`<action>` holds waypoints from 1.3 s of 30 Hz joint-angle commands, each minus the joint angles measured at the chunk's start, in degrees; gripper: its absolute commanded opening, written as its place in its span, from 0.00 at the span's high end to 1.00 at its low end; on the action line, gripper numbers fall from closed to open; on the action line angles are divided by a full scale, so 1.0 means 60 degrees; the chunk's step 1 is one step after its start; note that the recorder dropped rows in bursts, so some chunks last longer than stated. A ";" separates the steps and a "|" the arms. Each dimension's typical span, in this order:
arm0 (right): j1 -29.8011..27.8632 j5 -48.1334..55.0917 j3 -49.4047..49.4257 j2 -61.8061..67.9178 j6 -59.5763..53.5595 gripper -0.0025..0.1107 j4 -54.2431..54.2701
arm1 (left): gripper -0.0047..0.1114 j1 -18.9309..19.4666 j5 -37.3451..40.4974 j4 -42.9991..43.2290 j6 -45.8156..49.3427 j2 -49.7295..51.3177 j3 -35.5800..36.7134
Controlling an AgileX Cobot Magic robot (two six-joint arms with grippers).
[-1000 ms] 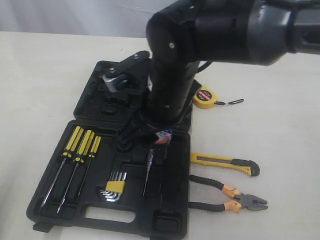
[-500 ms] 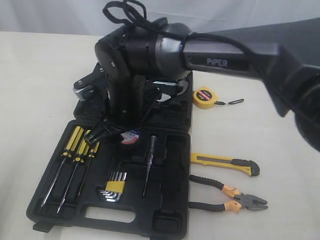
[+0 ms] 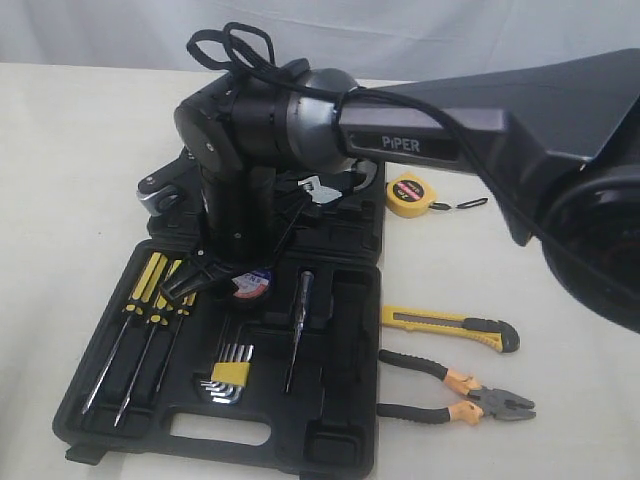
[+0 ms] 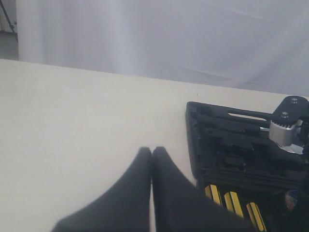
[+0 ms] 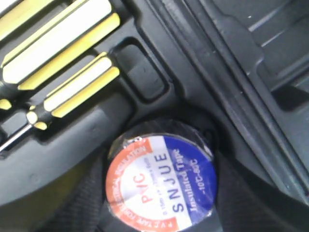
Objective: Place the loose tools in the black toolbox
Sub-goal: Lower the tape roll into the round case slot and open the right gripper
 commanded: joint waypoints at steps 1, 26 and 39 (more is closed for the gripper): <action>0.0002 -0.0240 -0.0044 0.0011 0.0049 0.42 -0.0083 | 0.96 -0.0054 -0.0001 0.0041 0.0004 0.0038 -0.0050; 0.0002 0.0783 -0.0498 -0.0161 0.0037 0.98 -0.0334 | 0.96 -0.0054 -0.0001 0.0041 0.0004 0.0038 -0.0050; 0.0002 0.0068 -0.0323 0.0372 -0.0071 0.98 -0.0950 | 0.96 -0.0054 -0.0001 0.0041 0.0004 0.0038 -0.0050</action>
